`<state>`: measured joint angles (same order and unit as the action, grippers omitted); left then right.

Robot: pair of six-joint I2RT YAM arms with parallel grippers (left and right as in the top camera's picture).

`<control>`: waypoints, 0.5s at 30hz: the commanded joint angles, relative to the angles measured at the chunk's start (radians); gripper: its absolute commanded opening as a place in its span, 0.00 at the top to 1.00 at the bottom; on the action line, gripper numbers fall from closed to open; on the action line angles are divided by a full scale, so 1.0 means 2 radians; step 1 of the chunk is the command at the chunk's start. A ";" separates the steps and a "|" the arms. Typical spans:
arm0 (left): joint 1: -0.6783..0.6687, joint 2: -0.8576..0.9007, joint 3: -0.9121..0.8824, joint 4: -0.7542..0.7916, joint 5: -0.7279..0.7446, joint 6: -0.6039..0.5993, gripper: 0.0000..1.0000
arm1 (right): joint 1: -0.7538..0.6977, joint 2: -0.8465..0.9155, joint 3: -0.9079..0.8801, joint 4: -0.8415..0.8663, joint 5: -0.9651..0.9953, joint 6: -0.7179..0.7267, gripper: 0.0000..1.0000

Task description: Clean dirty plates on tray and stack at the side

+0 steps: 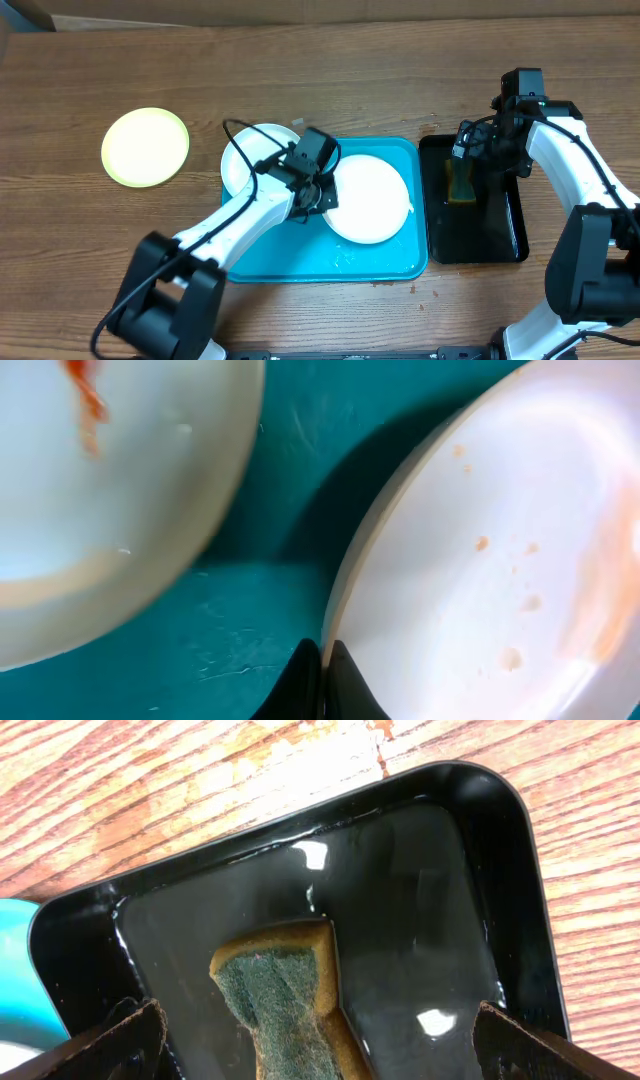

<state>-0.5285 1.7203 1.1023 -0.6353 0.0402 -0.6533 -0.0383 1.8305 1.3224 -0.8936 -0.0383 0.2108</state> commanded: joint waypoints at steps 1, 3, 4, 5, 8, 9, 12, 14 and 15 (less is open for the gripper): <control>-0.001 -0.046 0.045 -0.020 -0.071 0.017 0.96 | 0.001 0.000 0.006 0.001 -0.004 0.003 0.00; -0.001 -0.057 0.060 -0.031 -0.077 0.019 0.96 | 0.001 0.000 0.006 0.001 -0.004 0.003 0.00; -0.001 -0.059 0.066 -0.032 -0.071 0.019 0.96 | 0.001 0.000 0.006 0.001 -0.004 0.003 0.00; -0.001 -0.060 0.071 -0.033 -0.063 0.019 0.96 | 0.001 0.000 0.006 0.001 -0.004 0.003 0.00; -0.001 -0.060 0.083 -0.032 -0.051 0.019 0.96 | 0.001 0.000 0.006 0.001 -0.004 0.003 0.00; -0.001 -0.060 0.085 -0.030 -0.052 0.019 0.96 | 0.001 0.000 0.006 0.001 -0.004 0.003 0.00; -0.001 -0.060 0.087 -0.015 -0.051 0.024 0.96 | 0.001 0.000 0.006 0.001 -0.004 0.003 0.00; -0.001 -0.060 0.087 -0.009 -0.050 0.024 0.96 | 0.001 0.000 0.006 0.002 0.000 -0.003 0.00; -0.001 -0.060 0.087 -0.007 -0.050 0.024 0.96 | 0.001 0.000 0.006 0.007 0.011 -0.007 0.00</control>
<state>-0.5285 1.6127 1.2526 -0.6613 -0.0544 -0.6247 -0.0387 1.8305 1.3224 -0.8906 -0.0429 0.2085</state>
